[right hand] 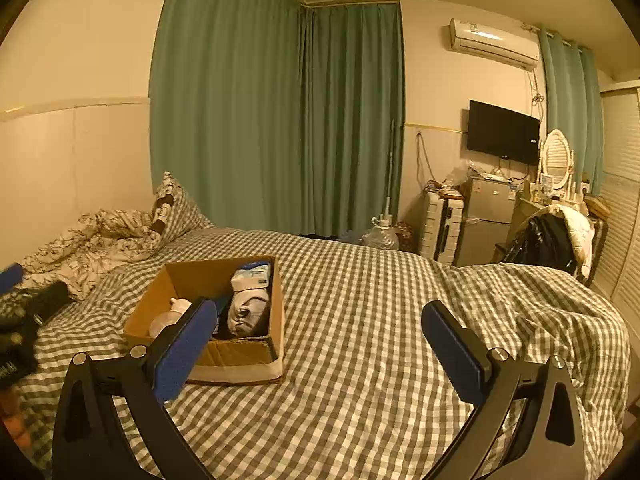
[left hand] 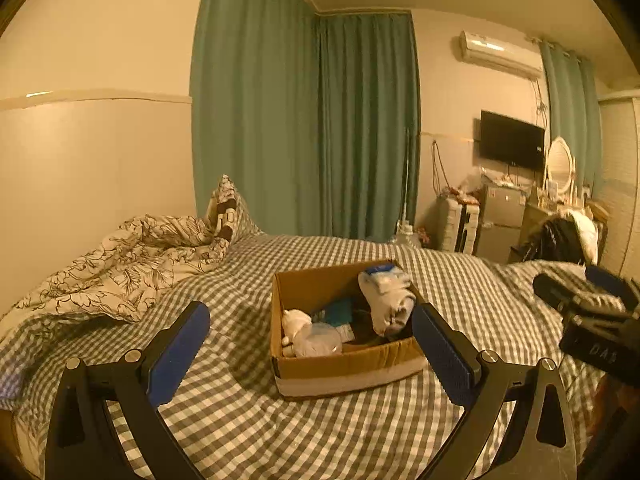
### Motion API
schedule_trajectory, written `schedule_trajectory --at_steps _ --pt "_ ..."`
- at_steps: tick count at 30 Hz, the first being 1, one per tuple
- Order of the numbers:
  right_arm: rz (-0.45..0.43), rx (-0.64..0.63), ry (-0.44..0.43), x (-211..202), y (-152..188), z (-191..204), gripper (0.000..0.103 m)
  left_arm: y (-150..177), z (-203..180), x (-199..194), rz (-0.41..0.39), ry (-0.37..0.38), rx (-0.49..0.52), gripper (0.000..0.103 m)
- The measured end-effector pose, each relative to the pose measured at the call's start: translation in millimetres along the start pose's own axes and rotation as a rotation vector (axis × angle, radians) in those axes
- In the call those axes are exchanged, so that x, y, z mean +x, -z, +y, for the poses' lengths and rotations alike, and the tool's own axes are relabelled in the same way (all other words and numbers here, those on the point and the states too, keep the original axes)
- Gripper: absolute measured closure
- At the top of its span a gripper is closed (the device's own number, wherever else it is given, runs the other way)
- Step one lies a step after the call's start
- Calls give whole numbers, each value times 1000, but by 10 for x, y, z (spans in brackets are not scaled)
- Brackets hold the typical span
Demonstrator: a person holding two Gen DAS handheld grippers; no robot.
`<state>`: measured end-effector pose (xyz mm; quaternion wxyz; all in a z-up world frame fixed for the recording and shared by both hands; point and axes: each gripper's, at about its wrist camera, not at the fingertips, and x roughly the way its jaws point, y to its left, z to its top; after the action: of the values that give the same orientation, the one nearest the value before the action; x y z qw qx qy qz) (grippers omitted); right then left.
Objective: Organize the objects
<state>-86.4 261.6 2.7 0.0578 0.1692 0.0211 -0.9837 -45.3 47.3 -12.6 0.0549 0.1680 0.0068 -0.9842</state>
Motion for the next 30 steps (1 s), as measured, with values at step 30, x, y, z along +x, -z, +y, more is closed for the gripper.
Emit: schedule_trajectory --at_steps 30 --pt "-34 -42 -24 -192 -63 105 0 30 -48 66 73 26 18 0"
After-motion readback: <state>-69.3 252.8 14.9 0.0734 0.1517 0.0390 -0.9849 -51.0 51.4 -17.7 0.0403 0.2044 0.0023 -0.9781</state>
